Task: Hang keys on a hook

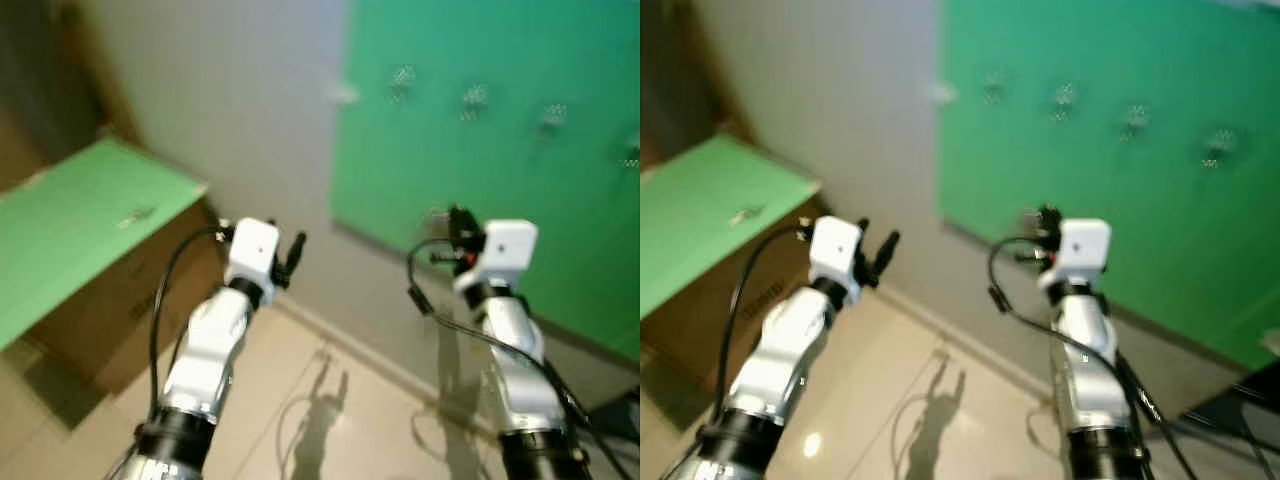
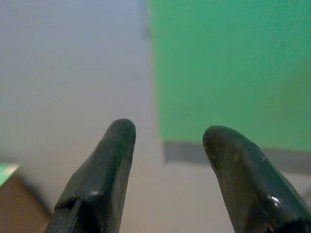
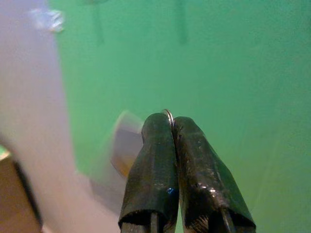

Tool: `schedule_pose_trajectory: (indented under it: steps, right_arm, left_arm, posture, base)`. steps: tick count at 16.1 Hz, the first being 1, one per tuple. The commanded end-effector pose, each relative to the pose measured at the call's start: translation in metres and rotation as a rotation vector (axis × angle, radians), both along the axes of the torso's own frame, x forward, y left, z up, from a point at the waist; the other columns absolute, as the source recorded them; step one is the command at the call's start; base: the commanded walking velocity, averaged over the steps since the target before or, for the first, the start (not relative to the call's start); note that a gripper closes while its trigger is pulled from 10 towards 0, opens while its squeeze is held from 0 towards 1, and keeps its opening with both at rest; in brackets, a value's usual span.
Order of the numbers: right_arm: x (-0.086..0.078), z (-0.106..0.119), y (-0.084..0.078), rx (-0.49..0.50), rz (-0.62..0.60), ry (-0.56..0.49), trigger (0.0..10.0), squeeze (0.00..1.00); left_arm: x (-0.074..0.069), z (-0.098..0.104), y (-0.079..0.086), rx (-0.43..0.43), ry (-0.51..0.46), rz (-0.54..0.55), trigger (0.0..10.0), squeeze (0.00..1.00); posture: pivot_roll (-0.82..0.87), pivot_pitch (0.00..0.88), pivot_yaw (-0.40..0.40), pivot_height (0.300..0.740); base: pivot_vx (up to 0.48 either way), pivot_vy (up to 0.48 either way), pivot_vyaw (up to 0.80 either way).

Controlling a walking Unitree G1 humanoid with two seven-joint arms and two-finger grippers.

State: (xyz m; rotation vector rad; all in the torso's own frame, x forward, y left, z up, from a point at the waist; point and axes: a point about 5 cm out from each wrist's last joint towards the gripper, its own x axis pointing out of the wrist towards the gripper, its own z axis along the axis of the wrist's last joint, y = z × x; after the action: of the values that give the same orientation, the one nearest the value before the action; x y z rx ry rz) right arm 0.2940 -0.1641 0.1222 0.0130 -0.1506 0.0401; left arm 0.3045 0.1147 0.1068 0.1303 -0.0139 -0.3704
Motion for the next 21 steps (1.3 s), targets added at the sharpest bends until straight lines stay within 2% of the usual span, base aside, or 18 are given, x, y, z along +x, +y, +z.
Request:
schedule_pose_trajectory:
  steps: [1, 4, 8, 12, 17, 19, 20, 21]
  right_arm:
    - [0.001, 0.012, -0.007, 0.001, -0.015, -0.033, 0.0, 0.00]
    - [0.001, 0.031, 0.007, 0.025, 0.105, -0.065, 0.0, 0.00]
    - [-0.004, 0.039, 0.021, 0.031, 0.292, -0.019, 0.0, 0.00]
    - [0.008, 0.067, 0.012, 0.063, 0.273, -0.063, 0.0, 0.00]
    - [0.026, 0.085, 0.003, 0.082, 0.247, -0.095, 0.0, 0.00]
    - [0.034, 0.087, 0.003, 0.101, 0.242, -0.090, 0.0, 0.00]
    - [0.039, 0.089, 0.004, 0.142, 0.237, -0.073, 0.0, 0.00]
    - [0.041, 0.089, 0.005, 0.129, 0.235, -0.074, 0.0, 0.00]
  left_arm:
    - [-0.001, 0.003, -0.010, -0.007, -0.008, -0.040, 10.0, 0.00]
    - [-0.001, 0.003, -0.010, -0.014, -0.013, -0.025, 10.0, 0.00]
    - [-0.002, 0.002, -0.012, -0.020, -0.007, -0.034, 10.0, 0.00]
    - [-0.001, -0.001, -0.013, -0.011, 0.009, -0.034, 10.0, 0.00]
    - [-0.002, 0.000, -0.016, -0.016, 0.002, -0.054, 10.0, 0.00]
    - [-0.002, 0.000, -0.016, -0.018, 0.003, -0.052, 10.0, 0.00]
    - [-0.002, 0.000, -0.015, -0.015, 0.002, -0.045, 10.0, 0.00]
    - [-0.002, 0.001, -0.015, -0.028, 0.005, -0.045, 10.0, 0.00]
  posture:
    - [-0.08, 0.000, 0.013, 0.740]
    - [-0.08, 0.000, 0.014, 0.740]
    - [-0.09, 0.000, 0.014, 0.740]
    - [-0.09, 0.000, 0.014, 0.740]
    - [-0.08, 0.000, 0.016, 0.740]
    - [-0.08, 0.000, 0.020, 0.740]
    - [-0.07, 0.000, 0.019, 0.740]
    - [-0.07, 0.000, 0.019, 0.740]
  base:
    - [0.322, 0.356, 0.00]
    - [0.000, 0.000, 0.00]
    - [0.000, 0.000, 0.00]
    - [0.000, 0.000, 0.00]
    - [0.000, 0.000, 0.00]
    - [0.000, 0.000, 0.00]
    - [0.000, 0.000, 0.00]
    - [0.000, 0.000, 0.00]
